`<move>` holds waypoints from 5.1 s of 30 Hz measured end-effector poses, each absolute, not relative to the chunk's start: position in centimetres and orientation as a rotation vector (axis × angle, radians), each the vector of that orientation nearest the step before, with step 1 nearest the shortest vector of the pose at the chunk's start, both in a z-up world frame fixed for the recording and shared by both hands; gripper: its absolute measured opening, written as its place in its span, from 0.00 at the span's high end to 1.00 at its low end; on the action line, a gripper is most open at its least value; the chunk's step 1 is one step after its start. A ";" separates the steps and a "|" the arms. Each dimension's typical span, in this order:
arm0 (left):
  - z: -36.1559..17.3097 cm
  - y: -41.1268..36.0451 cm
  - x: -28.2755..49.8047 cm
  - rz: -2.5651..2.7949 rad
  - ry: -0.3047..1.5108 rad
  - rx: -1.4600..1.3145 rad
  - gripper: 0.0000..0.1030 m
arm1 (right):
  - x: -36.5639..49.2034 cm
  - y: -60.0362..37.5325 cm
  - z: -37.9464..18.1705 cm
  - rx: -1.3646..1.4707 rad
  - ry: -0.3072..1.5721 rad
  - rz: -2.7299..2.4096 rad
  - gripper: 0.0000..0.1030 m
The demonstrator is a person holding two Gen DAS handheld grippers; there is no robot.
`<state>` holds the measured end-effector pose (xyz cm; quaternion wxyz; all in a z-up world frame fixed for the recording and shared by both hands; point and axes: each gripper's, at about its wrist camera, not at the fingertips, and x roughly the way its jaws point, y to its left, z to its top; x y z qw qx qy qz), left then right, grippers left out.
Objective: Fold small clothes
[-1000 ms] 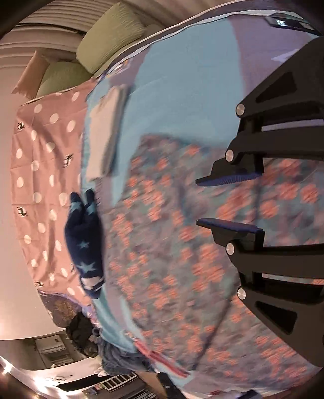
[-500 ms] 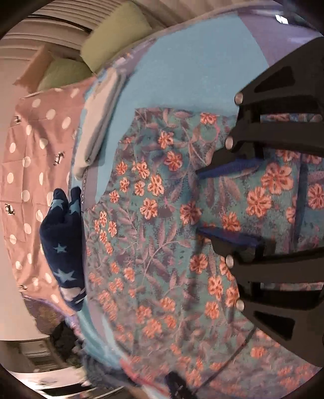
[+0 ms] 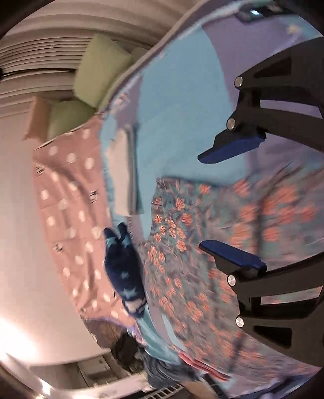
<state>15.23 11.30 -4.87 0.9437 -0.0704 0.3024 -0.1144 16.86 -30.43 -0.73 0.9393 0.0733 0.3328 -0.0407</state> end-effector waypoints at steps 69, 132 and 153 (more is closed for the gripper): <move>-6.3 17.4 -10.0 -0.550 0.724 -0.481 0.95 | -12.5 -38.8 -9.3 0.753 0.949 0.367 0.54; 0.7 17.1 -4.8 -0.735 0.508 -0.565 0.96 | 2.6 -36.4 1.0 0.771 0.592 0.490 0.94; 1.9 17.8 7.3 -0.635 0.494 -0.662 0.96 | 10.8 -37.4 5.1 0.712 0.520 0.409 0.94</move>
